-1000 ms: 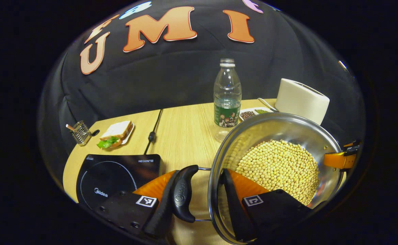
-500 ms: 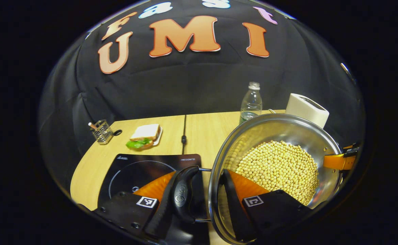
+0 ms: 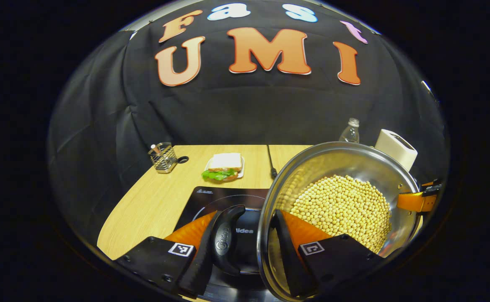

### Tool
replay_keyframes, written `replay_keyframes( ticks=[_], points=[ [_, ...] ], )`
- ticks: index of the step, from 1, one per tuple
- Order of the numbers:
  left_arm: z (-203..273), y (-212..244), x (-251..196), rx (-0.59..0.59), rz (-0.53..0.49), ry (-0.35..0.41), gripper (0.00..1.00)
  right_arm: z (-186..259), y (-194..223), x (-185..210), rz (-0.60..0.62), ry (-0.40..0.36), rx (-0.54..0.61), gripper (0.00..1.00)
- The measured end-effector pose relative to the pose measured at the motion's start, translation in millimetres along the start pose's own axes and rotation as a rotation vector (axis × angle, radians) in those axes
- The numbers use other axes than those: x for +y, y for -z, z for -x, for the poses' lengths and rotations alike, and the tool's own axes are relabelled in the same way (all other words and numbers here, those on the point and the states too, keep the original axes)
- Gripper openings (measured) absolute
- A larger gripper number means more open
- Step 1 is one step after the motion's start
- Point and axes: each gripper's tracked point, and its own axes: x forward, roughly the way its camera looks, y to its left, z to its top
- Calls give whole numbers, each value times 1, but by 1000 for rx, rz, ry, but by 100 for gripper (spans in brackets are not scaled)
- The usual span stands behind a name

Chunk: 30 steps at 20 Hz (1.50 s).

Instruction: First push the handle of the pot to place it horizontally, then grasp the pot with both hands and set it on the induction cooktop.

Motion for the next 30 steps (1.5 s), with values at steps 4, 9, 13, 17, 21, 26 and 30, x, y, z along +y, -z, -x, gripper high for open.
replay_keyframes(
  ticks=[4,9,13,17,21,26,30],
  points=[
    [2,0,35,2,24,-42,75,1,-5,40,25,-40,-5,57],
    [-2,9,91,23,39,-91,77,-11,-2,77,40,-82,20,61],
    [-5,6,119,28,63,-112,77,-7,-11,107,67,-96,13,62],
    [-17,12,140,44,70,-119,77,-16,-13,128,87,-99,12,62],
    [-31,16,151,65,64,-126,75,-32,-8,143,82,-106,41,61],
    [-50,25,158,77,60,-128,77,-51,-6,154,88,-108,57,62],
    [-67,36,156,118,52,-123,77,-63,5,163,117,-105,91,62]
  ],
)
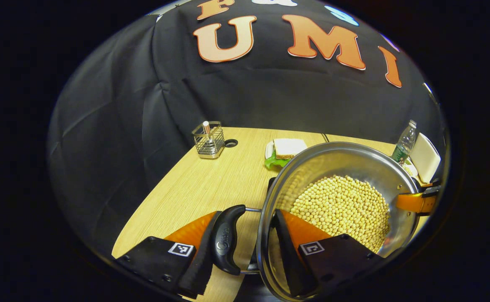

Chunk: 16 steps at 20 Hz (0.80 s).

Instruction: First push the handle of the pot to place it horizontally, then grasp the pot with both hands and set it on the induction cooktop.

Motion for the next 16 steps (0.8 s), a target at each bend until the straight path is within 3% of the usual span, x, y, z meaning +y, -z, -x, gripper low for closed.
replay_keyframes(
  ticks=[12,13,16],
  points=[
    [-11,12,3,21,14,22,77,-3,-3,0,14,11,-12,62],
    [-12,14,4,25,13,20,75,-4,-2,0,16,11,-9,58],
    [-13,12,4,10,-6,11,83,-3,-1,-2,23,13,-12,62]
  ],
)
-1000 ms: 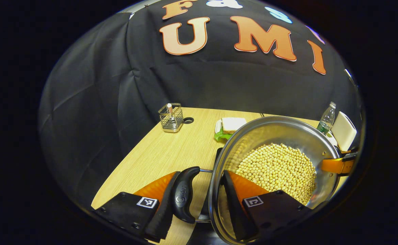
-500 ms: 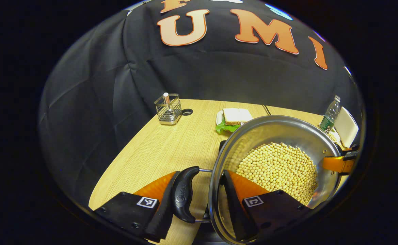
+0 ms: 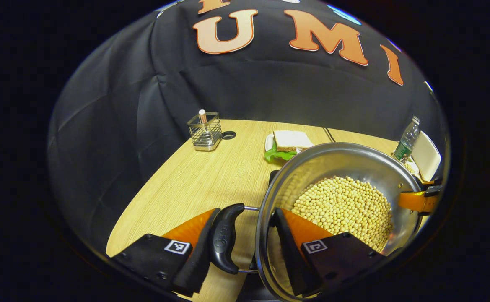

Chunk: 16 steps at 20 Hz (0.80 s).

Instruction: First push the handle of the pot to place it horizontally, then grasp the pot with both hands and set it on the induction cooktop.

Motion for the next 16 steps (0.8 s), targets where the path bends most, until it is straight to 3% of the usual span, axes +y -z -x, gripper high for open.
replay_keyframes(
  ticks=[3,6,10,11,12,16],
  points=[
    [3,0,-3,-14,-18,-7,89,4,3,6,-43,-51,1,71],
    [10,-3,4,-28,8,-32,89,17,1,1,-54,-94,-21,80],
    [34,-31,14,-127,41,-93,87,52,-14,-31,-16,-93,-148,89],
    [43,-36,14,-152,43,-104,83,63,-17,-41,-12,-83,-175,91],
    [52,-44,11,-177,44,-104,87,76,-22,-52,-4,-74,-208,93],
    [92,-79,-1,-270,36,-103,88,130,-41,-96,0,-73,-359,93]
  ],
)
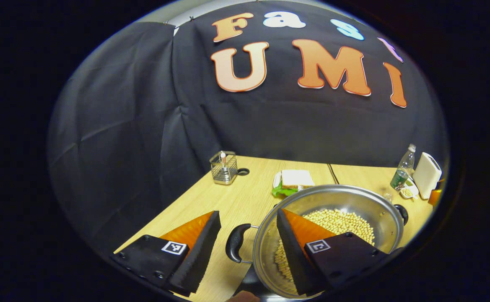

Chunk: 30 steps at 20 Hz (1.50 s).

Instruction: First push the handle of the pot to place it horizontally, then grasp the pot with both hands and set it on the induction cooktop.

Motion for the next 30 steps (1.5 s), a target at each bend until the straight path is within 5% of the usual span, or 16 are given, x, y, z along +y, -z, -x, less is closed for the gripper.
replay_keyframes(
  ticks=[4,13,21,30],
  points=[
    [37,-40,-16,-103,24,26,86,45,-23,-44,-24,-12,-108,93],
    [129,-133,-36,-351,111,80,90,149,-89,-139,64,94,-402,93],
    [225,-200,-50,-545,178,159,90,234,-154,-161,155,151,-640,94],
    [306,-254,-78,-653,176,259,94,286,-187,-188,168,193,-741,95]
  ],
)
